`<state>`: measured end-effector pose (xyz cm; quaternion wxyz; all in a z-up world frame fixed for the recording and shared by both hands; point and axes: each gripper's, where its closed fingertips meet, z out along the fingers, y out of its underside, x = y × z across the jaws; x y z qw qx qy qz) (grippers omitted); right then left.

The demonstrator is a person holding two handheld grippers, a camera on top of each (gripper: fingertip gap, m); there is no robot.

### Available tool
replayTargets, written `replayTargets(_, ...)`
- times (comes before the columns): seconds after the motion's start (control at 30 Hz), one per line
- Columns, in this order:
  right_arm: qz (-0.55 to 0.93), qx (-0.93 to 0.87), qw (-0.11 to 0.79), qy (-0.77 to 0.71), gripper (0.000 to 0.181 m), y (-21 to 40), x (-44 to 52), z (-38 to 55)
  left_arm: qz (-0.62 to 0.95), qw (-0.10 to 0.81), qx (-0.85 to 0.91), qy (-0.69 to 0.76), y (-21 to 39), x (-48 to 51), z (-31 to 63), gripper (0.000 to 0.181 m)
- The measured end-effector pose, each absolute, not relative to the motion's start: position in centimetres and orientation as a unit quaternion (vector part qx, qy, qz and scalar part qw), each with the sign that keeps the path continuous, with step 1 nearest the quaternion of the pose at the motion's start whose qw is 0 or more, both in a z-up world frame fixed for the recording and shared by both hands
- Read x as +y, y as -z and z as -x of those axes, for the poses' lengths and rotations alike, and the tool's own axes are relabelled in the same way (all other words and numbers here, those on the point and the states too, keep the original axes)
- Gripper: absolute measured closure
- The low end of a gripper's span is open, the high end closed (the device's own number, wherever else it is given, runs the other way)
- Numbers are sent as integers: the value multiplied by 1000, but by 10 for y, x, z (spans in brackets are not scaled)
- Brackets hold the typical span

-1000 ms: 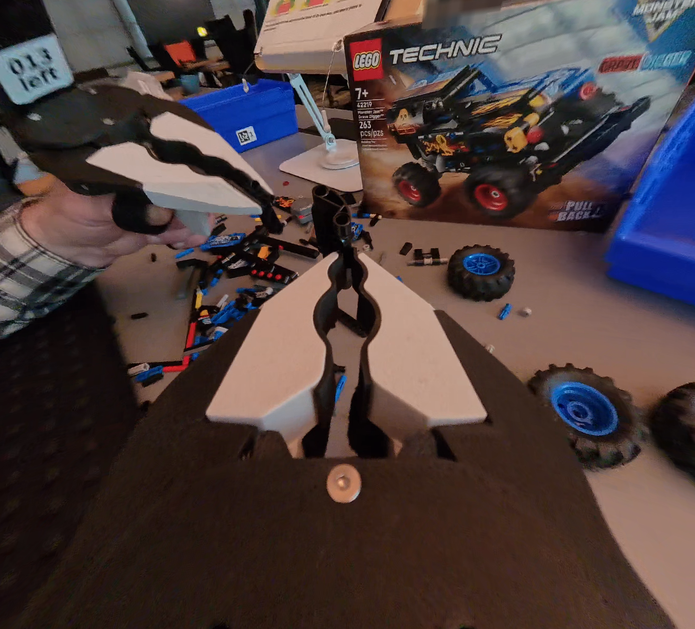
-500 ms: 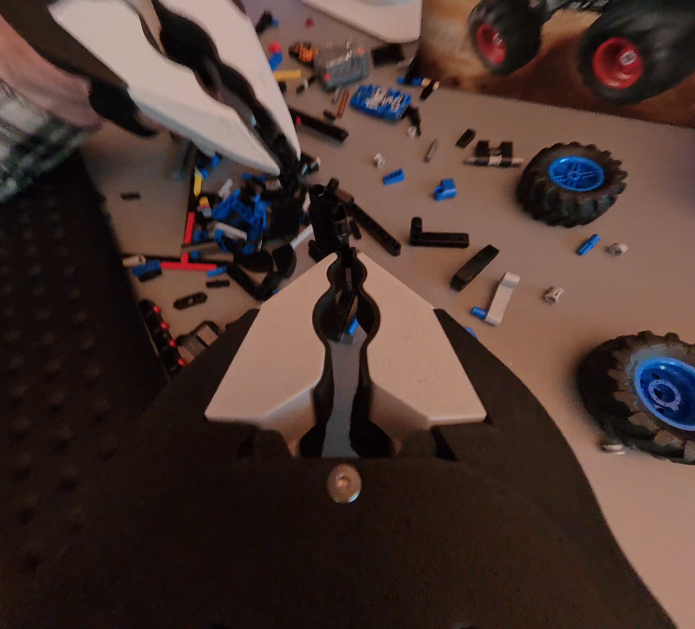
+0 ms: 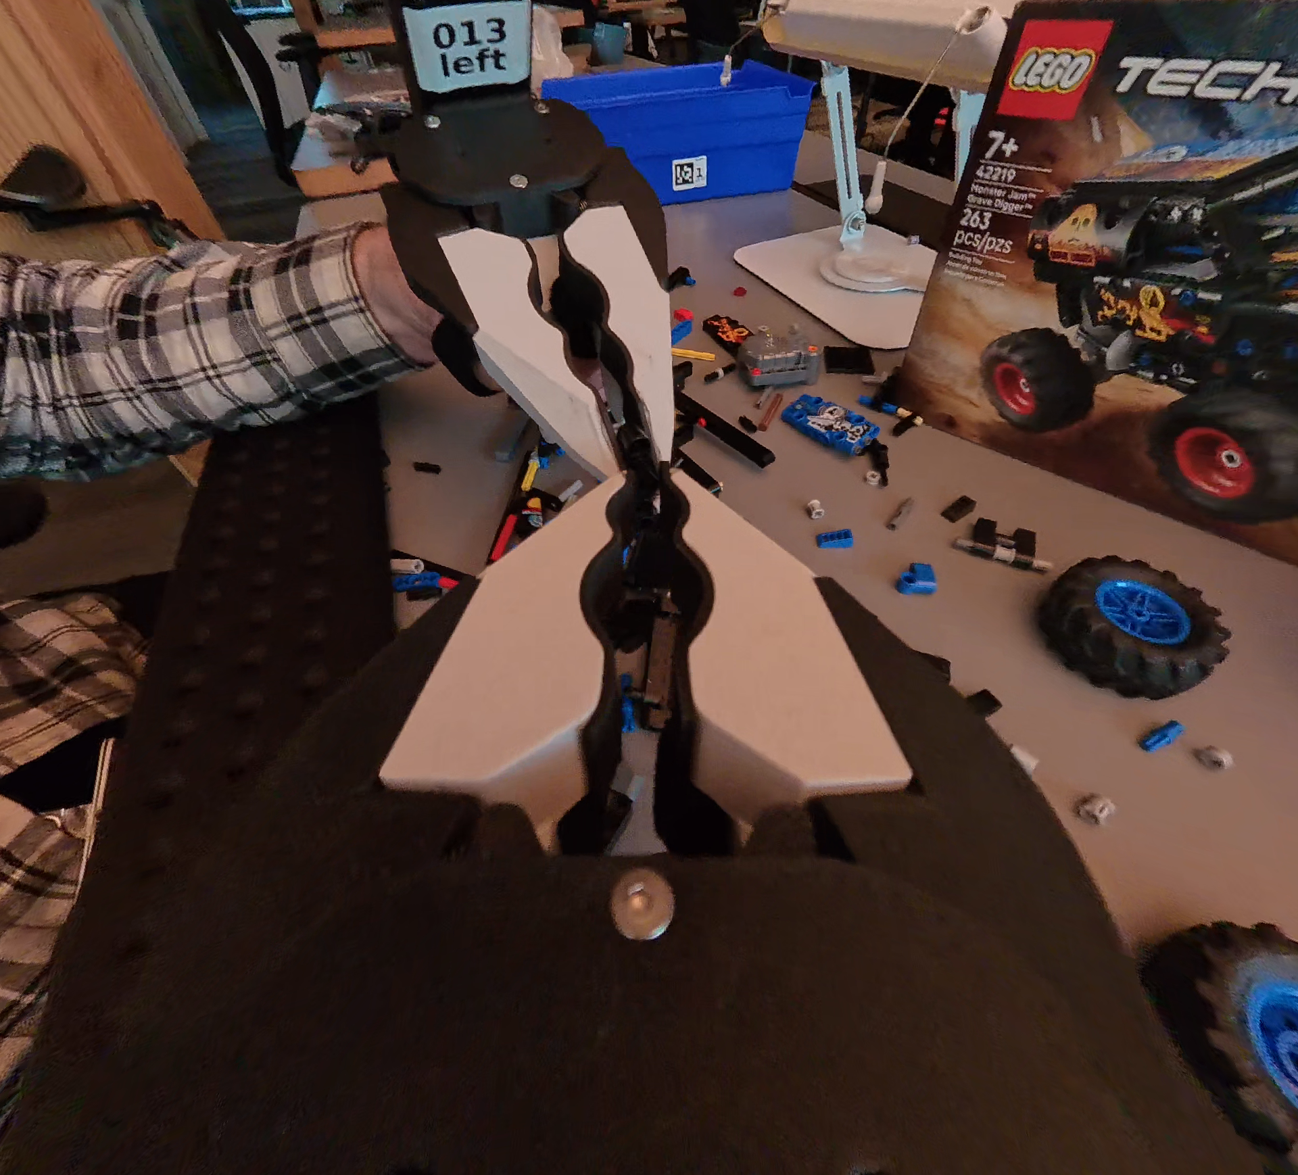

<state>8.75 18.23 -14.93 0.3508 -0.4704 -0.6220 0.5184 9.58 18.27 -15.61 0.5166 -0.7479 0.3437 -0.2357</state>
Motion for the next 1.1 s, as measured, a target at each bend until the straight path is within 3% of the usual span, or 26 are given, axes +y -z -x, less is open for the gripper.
replayTargets(0.33, 426, -631, 341, -552, 178, 140, 167, -95, 720, 520, 370, 272, 146, 169, -103, 177)
replayTargets(0.63, 421, -621, 336, -570, 180, 134, 163, -99, 691, 559, 403, 218, 134, 166, -107, 177)
replayTargets(0.9, 423, -664, 418, -454, 180, 142, 171, -92, 705, 563, 386, 189, 135, 172, -100, 178)
replayTargets(0.97, 477, -688, 421, -351, 179, 179, 200, -92, 658, 624, 342, 246, 92, 164, -90, 177)
replayTargets(1.03, 480, -659, 421, -398, 181, 170, 201, -98, 660, 639, 332, 215, 79, 162, -67, 177)
replayTargets(1.1, 465, -662, 429, -402, 181, 158, 197, -97, 691, 601, 324, 236, 106, 167, -66, 177)
